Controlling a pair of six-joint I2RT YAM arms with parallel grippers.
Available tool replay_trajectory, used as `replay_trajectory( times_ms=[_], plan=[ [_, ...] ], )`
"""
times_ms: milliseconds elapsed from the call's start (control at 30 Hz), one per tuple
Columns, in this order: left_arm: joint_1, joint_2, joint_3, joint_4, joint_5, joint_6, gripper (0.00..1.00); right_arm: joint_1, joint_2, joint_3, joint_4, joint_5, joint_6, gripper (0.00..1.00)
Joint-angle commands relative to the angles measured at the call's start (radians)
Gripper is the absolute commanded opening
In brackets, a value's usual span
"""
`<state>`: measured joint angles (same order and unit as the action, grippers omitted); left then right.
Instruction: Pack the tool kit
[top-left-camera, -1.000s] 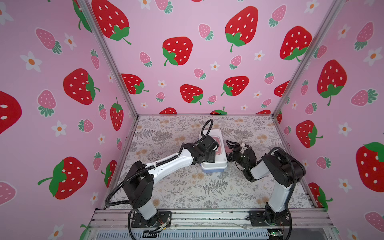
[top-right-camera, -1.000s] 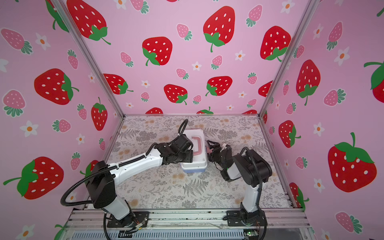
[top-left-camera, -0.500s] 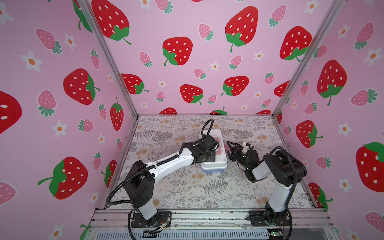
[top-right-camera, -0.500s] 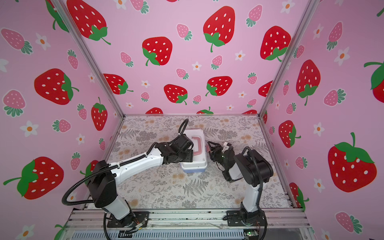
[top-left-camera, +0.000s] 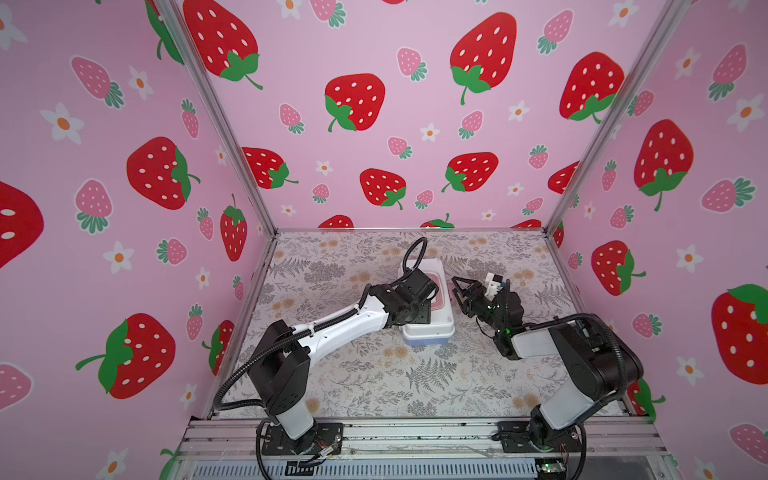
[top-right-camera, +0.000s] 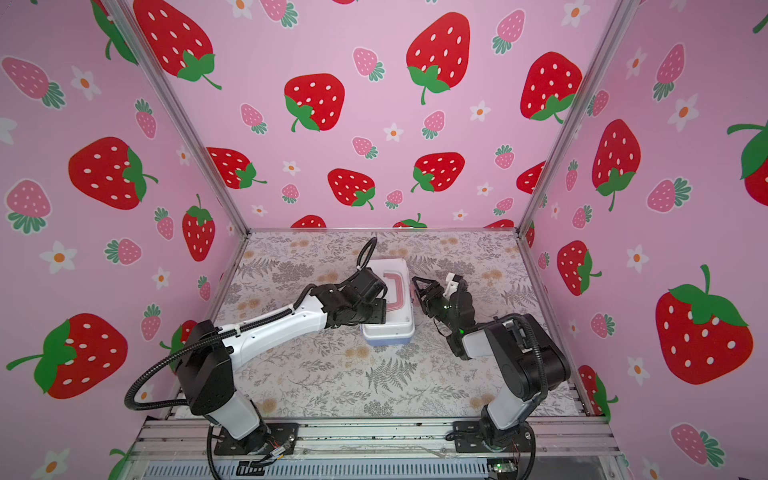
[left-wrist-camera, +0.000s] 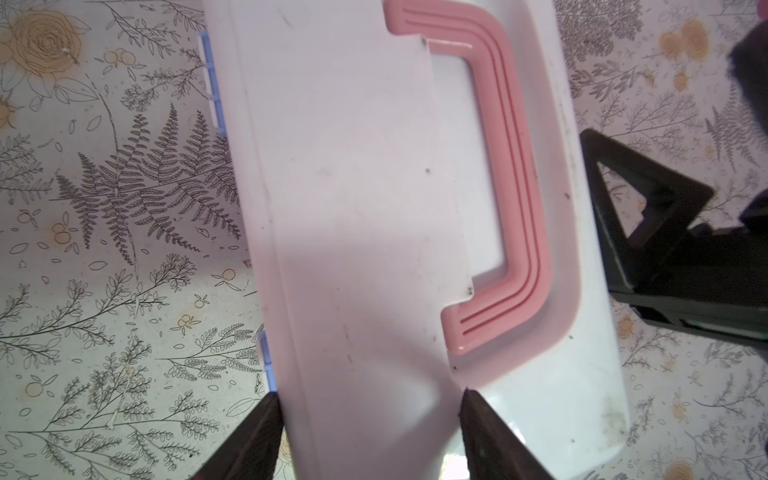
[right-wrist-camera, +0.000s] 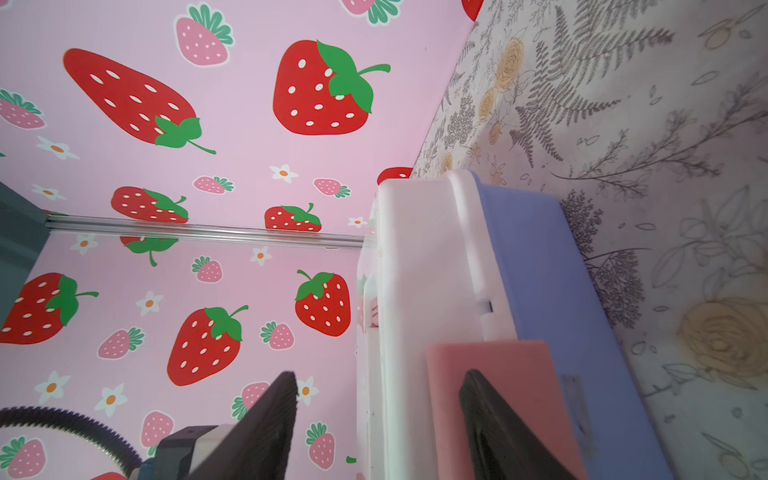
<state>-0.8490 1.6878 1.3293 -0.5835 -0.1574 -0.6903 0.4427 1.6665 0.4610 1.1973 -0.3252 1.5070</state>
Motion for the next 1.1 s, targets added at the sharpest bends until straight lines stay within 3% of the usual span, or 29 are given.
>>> replay_trajectory(
  times_ms=[0,267,467,767,1067],
  plan=[
    [-0.025,0.099,-0.024,-0.027,0.089,0.006,0.68,-0.004,0.058,-0.003,0.039,-0.039,0.011,0.61],
    [-0.029,0.099,-0.027,-0.033,0.085,0.006,0.68,-0.004,0.154,-0.021,0.208,-0.080,0.081,0.32],
    [-0.030,0.114,-0.011,-0.038,0.096,0.010,0.68,-0.004,0.154,0.004,0.165,-0.112,0.048,0.33],
    [-0.032,0.131,0.002,-0.068,0.095,0.022,0.67,-0.004,0.128,0.035,0.004,-0.146,-0.068,0.51],
    [-0.033,0.146,0.024,-0.083,0.096,0.023,0.67,-0.004,0.116,0.026,-0.056,-0.149,-0.128,0.39]
  ],
)
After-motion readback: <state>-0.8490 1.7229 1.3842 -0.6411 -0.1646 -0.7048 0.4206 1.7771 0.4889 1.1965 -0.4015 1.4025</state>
